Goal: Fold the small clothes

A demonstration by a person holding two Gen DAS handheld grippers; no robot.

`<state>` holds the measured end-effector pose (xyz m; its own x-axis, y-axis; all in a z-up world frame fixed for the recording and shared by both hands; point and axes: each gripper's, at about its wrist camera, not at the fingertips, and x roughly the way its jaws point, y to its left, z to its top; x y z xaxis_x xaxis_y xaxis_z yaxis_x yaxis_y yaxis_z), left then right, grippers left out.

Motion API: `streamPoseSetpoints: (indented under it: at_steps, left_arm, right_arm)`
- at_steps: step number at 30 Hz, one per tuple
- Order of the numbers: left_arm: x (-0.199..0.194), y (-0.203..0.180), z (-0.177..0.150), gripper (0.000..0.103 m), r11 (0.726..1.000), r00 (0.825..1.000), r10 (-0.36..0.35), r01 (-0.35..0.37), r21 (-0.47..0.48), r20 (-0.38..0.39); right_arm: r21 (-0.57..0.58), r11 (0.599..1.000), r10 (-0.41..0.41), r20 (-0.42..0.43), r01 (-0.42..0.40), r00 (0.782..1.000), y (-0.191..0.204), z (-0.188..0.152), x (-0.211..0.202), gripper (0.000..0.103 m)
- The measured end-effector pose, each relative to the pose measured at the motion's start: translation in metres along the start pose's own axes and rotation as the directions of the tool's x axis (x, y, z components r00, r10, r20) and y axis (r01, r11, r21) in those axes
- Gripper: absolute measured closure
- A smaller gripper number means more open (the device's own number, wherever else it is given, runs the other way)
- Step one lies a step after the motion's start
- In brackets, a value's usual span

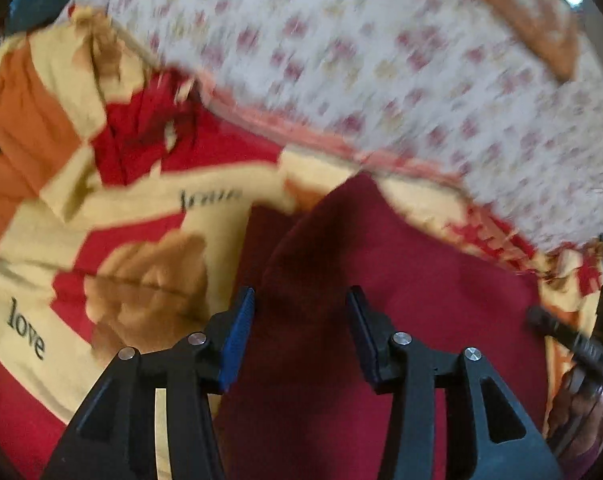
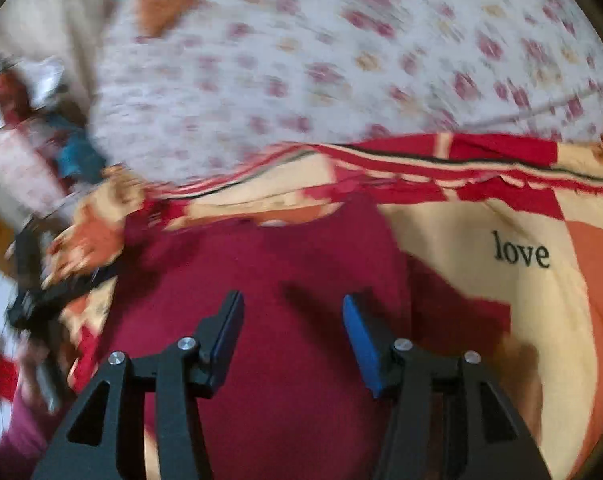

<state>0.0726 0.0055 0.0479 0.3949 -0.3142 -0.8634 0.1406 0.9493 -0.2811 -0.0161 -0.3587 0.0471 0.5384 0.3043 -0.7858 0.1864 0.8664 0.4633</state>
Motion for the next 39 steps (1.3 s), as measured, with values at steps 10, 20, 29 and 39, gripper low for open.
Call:
streamPoseSetpoints:
  at_steps: [10,20,29,39]
  left_arm:
    - [-0.016,0.015,-0.001,0.077,0.999,0.998,-0.026,0.028,-0.035,0.062]
    - [-0.073,0.040,-0.070,0.077,0.997,0.993,-0.081,0.079,0.017,0.091]
    - [-0.062,0.041,-0.112,0.077,0.999,1.000,-0.031,0.030,0.037,0.007]
    - [-0.079,0.041,-0.126,0.076,0.994,1.000,-0.025,0.024,0.107,0.008]
  right_arm:
    - [0.051,0.998,0.044,0.025,-0.045,0.999,-0.011,-0.010,-0.041,0.045]
    - [-0.036,0.995,0.095,0.009,-0.095,0.995,-0.002,-0.119,-0.123,0.042]
    - [-0.092,0.995,0.029,-0.058,-0.035,0.998,0.006,-0.141,-0.091,0.088]
    - [-0.053,0.996,-0.078,-0.042,0.076,0.996,-0.026,-0.145,-0.129,0.103]
